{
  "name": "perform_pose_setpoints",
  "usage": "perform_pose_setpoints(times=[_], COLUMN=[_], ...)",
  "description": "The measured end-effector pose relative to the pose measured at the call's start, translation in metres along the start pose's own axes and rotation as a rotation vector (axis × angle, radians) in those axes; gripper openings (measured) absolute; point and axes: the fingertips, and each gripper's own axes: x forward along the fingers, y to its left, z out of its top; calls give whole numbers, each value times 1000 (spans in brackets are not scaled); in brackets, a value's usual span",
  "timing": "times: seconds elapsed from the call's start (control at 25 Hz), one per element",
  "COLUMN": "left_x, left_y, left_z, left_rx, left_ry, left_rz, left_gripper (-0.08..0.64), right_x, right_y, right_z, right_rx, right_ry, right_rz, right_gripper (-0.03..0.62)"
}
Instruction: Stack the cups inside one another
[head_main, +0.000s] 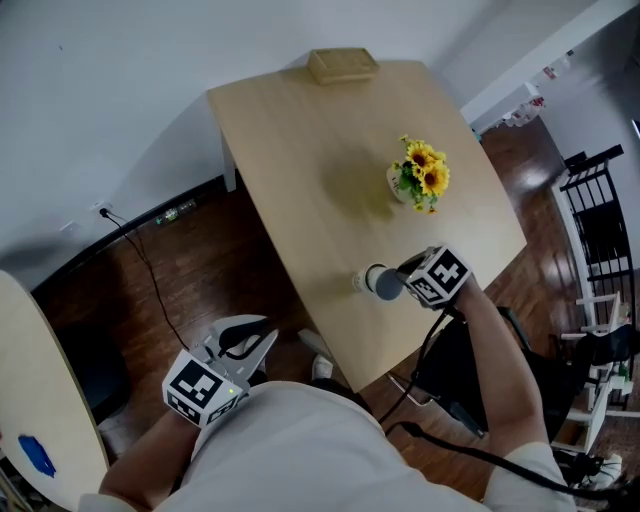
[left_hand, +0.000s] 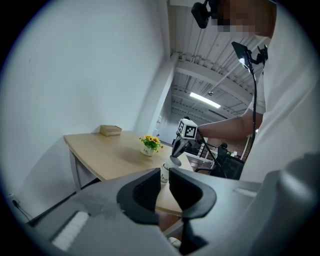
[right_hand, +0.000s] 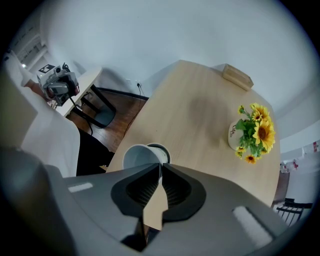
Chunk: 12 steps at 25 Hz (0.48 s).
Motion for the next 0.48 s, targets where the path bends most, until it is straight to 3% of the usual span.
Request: perform_pose_setpoints(times=[0.48], left_x=[-7], left_y=[-3], left_z=[-5], left_rx=[11], left_ry=[7], left_rz=[-33], left_gripper=[60], right_x=[-18], right_y=[2], right_z=[3], right_rx=[25], right_ry=[-64], right_rz=[-59], right_gripper=[57])
